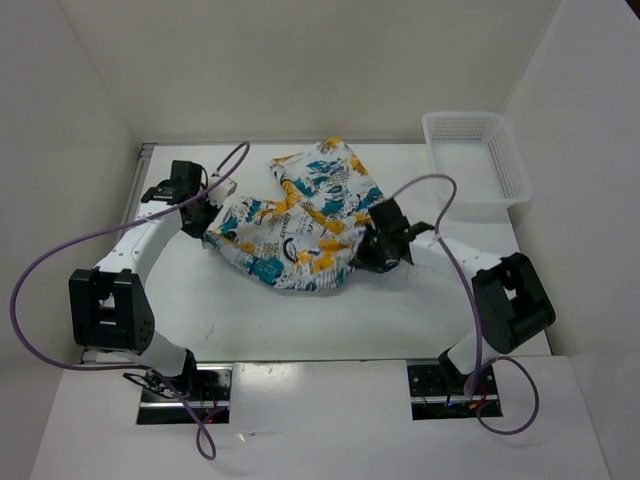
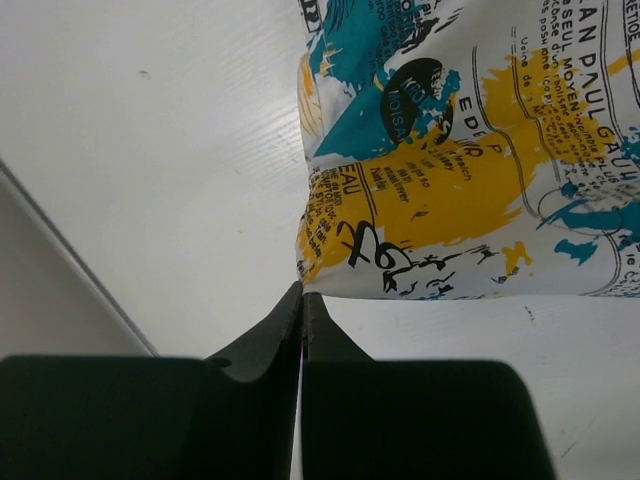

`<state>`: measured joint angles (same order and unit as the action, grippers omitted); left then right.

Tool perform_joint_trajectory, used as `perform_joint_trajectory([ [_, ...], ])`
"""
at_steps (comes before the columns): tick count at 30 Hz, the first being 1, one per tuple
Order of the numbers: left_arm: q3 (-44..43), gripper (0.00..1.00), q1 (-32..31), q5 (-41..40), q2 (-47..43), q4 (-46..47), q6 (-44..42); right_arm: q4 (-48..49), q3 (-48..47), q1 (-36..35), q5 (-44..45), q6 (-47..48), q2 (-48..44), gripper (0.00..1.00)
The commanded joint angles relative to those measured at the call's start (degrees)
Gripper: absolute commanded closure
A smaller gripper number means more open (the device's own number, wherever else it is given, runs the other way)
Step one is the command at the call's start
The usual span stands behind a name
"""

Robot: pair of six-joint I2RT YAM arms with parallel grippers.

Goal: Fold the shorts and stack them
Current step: Fold the shorts

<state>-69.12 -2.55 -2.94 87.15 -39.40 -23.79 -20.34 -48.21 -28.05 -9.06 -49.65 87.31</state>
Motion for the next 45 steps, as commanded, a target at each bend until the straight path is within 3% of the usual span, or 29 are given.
perform_joint_trajectory([
  [1, -7.1, 1.00, 0.3, -4.8, -0.8, 2.1, -0.4, 7.9, -16.6, 6.0, 0.4, 15.6, 1.4, 1.00],
  [4, -17.8, 1.00, 0.9, -12.2, -0.2, 7.1, -3.2, 6.9, -36.7, 11.9, -3.5, 21.7, 8.8, 1.00],
  [5, -21.4, 1.00, 0.9, -13.7, -0.2, 8.0, -4.3, 5.3, -48.9, 11.9, -3.5, 23.2, 12.8, 1.00],
  [6, -28.7, 1.00, 1.4, -15.1, 0.6, 8.6, -4.3, 3.7, -54.9, 11.9, -3.5, 26.9, 14.5, 1.00],
  [7, -28.8, 1.00, 1.4, -15.1, 1.1, 8.6, -4.3, 2.2, -60.4, 11.9, -4.9, 28.4, 15.9, 1.00],
  [8, -34.5, 1.00, 1.9, -15.1, 1.1, 8.6, -4.3, 0.1, -68.2, 11.9, -6.0, 28.4, 16.8, 1.00],
  [10, -37.4, 1.00, 1.9, -14.2, -0.7, 8.6, -5.5, -0.6, -72.1, 11.9, -9.1, 29.0, 17.4, 1.00],
  [13, -35.3, 1.00, 1.4, -13.3, -5.1, 8.1, -6.0, -0.6, -69.0, 11.9, -12.0, 30.8, 12.4, 1.00],
  [19, -19.1, 1.00, 1.4, -12.6, -16.1, 7.0, -6.7, -2.4, -43.4, 11.9, -16.8, 32.5, -2.0, 1.00],
  [22, -17.4, 1.00, 1.4, -14.1, -19.8, 7.0, -6.7, -3.7, -37.7, 11.9, -20.4, 34.2, -7.1, 1.00],
  [26, -24.8, 1.00, 1.4, -16.7, -19.6, 6.4, -7.3, -4.4, -42.0, 11.9, -25.0, 34.9, -9.3, 1.00],
  [30, -39.8, 1.00, 1.4, -18.8, -17.4, 7.1, -5.9, -3.8, -48.9, 11.9, -33.4, 31.5, -9.9, 1.00],
  [35, -49.2, 1.00, 1.4, -22.2, -16.8, 9.9, -6.4, -1.9, -50.1, 11.9, -40.9, 27.3, -13.2, 1.00],
  [41, -63.4, 1.00, 1.4, -20.1, -10.9, 5.0, -5.8, 2.5, -44.9, 11.9, -43.1, 21.4, -18.0, 1.00],
  [45, -59.7, 1.00, 1.4, -15.8, -8.0, 2.9, -2.2, 3.6, -37.0, 11.9, -43.1, 18.0, -20.2, 1.00],
])
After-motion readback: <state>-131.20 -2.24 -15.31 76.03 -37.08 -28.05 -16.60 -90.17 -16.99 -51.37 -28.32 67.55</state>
